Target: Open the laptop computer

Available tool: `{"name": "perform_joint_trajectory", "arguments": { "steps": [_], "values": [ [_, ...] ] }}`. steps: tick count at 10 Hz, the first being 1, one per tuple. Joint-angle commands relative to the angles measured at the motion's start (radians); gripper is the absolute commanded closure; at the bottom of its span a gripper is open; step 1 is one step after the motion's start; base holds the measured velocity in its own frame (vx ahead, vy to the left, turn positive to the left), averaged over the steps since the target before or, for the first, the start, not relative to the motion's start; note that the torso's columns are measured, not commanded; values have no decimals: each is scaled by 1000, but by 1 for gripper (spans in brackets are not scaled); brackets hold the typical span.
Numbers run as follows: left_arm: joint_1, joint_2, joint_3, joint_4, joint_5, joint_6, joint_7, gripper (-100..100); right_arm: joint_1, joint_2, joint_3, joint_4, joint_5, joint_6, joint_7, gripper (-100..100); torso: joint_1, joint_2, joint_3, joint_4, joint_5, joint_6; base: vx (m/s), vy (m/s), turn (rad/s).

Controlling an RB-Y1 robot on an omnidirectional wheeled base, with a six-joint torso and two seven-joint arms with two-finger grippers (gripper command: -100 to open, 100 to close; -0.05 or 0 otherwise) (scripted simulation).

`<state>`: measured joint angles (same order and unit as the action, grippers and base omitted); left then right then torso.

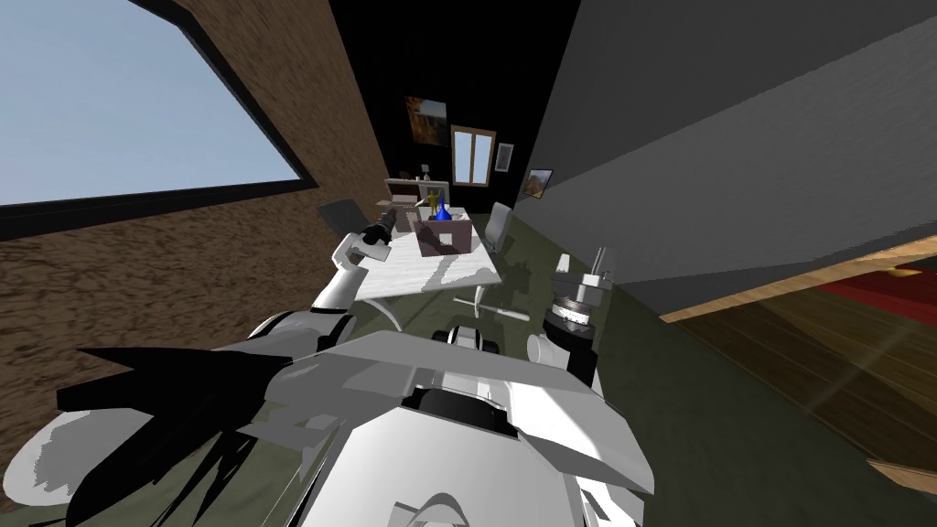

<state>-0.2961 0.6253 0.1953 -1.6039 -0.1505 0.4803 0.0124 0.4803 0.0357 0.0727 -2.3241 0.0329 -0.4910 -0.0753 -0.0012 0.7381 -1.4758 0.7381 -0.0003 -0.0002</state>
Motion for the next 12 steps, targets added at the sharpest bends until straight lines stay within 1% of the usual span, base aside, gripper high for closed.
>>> {"name": "perform_joint_trajectory", "arguments": {
  "steps": [1, 3, 5, 7, 8, 9, 10, 11, 12],
  "values": [
    [-7, 25, 6, -11, 11, 47, 0, -100, 0, 0, 0, 0, 0, 0, 0, 0, 0, 0, 0, 0, 0, 0, -54, -27, -13],
    [-11, 40, 0, 1, 34, 84, 1, -100, 0, 0, 0, 0, 0, 0, 0, 0, 0, -1, -1, 0, 0, 0, -32, -45, -12],
    [-26, 25, -35, 26, 72, 117, -3, -100, 0, 0, 0, 0, 0, 0, 0, 0, 1, -6, -3, -2, 0, 0, 115, -49, 1],
    [-40, 9, -61, 35, 94, 135, -5, -100, 1, 0, 0, 0, 0, 0, 0, 0, 2, -8, -5, -3, 1, 0, 207, -37, -10],
    [-39, 10, -53, 37, 80, 126, -3, -100, 1, 0, 0, 0, 0, 0, 0, 0, 1, -4, -3, -1, 0, 0, 94, -23, -5],
    [-91, -8, -85, 89, 56, 91, 22, -100, 0, 0, 0, 0, 0, 0, 0, 0, 2, 5, 3, 1, 1, 0, 10, -2, 162],
    [-108, -8, -85, 118, 56, 91, 22, -100, 0, 0, 0, 0, 0, 0, 0, 0, 3, 10, 6, 3, 1, -1, -12, 5, 80],
    [-148, -24, -115, 157, 29, 53, 48, -100, 0, 0, 0, 0, 0, 0, 0, 0, 3, 8, 5, 2, 1, 0, -36, 11, 122],
    [-174, -24, -115, 183, 29, 53, 48, -100, 0, 0, 0, 0, 0, 0, 0, 0, 2, 4, 3, 1, 0, 0, -36, 7, 72]
  ]
}}
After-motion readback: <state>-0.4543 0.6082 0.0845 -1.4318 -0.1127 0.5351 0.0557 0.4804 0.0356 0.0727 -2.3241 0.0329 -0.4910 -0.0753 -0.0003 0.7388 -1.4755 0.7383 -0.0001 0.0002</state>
